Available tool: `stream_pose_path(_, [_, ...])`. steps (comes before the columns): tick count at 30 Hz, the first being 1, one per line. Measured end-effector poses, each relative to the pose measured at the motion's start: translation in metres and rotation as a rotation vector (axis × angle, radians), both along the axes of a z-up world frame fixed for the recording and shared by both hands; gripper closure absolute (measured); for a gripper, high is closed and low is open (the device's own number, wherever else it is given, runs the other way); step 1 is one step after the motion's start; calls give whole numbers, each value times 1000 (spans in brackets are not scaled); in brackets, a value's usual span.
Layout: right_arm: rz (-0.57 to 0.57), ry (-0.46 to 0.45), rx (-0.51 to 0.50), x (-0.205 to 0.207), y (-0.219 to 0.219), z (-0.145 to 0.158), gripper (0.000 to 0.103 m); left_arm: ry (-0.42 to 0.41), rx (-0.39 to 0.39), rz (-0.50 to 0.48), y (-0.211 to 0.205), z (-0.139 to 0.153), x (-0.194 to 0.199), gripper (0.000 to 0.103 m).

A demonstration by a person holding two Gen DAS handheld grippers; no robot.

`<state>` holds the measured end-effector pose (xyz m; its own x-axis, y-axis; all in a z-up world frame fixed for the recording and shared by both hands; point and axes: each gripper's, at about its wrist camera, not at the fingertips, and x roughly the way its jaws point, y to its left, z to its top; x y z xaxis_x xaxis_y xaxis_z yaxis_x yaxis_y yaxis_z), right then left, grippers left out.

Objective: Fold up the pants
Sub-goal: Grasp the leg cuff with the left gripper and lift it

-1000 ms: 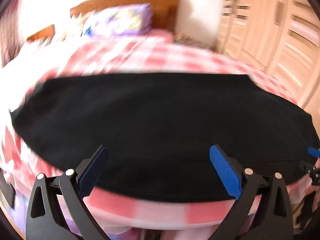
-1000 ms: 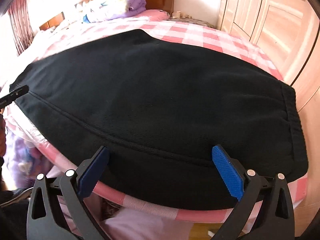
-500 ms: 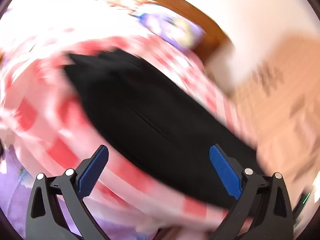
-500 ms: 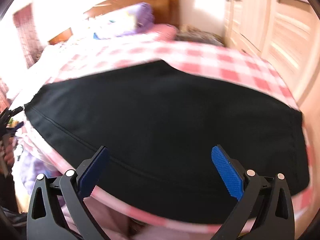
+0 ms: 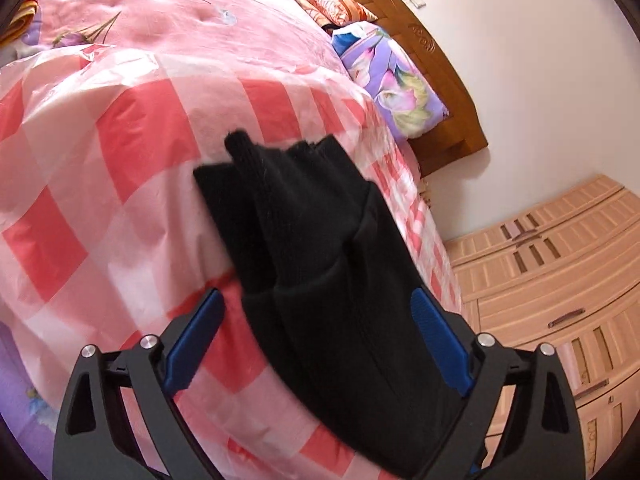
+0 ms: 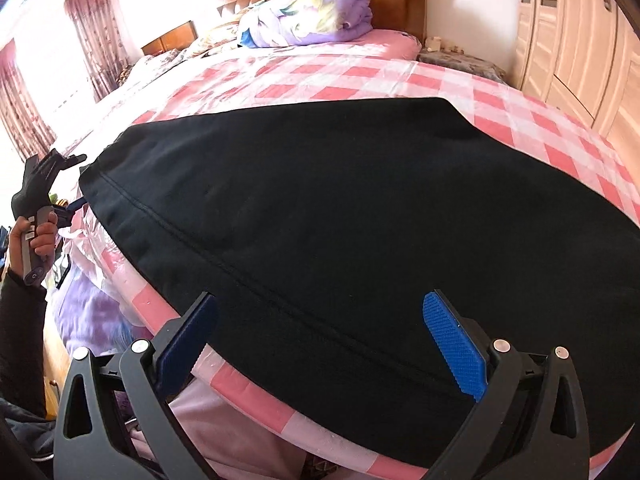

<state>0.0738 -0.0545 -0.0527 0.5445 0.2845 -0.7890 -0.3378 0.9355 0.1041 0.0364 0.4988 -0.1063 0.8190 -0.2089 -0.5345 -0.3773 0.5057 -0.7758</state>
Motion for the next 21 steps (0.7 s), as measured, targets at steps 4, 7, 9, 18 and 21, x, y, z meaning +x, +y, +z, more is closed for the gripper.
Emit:
stream_pose_path(4, [-17,0,27,3,-2,4,4,0,-26,8,1,-5,24,24])
stream_pose_path(7, [10,-3,40,7,13,8,4,3,-14,1,-1,-9,28,24])
stream_pose_path(9, [75,-22,43,13,38,15,4,-9,-14,7,0,-12,32,22])
stream_pose_path(18, [345,-16,34,69,189,14,4,37,95,59,-16,-4,51,48])
stream_pose_path(21, [339,-4,-15,93,217,8,4,67,147,46,-20,1,49,70])
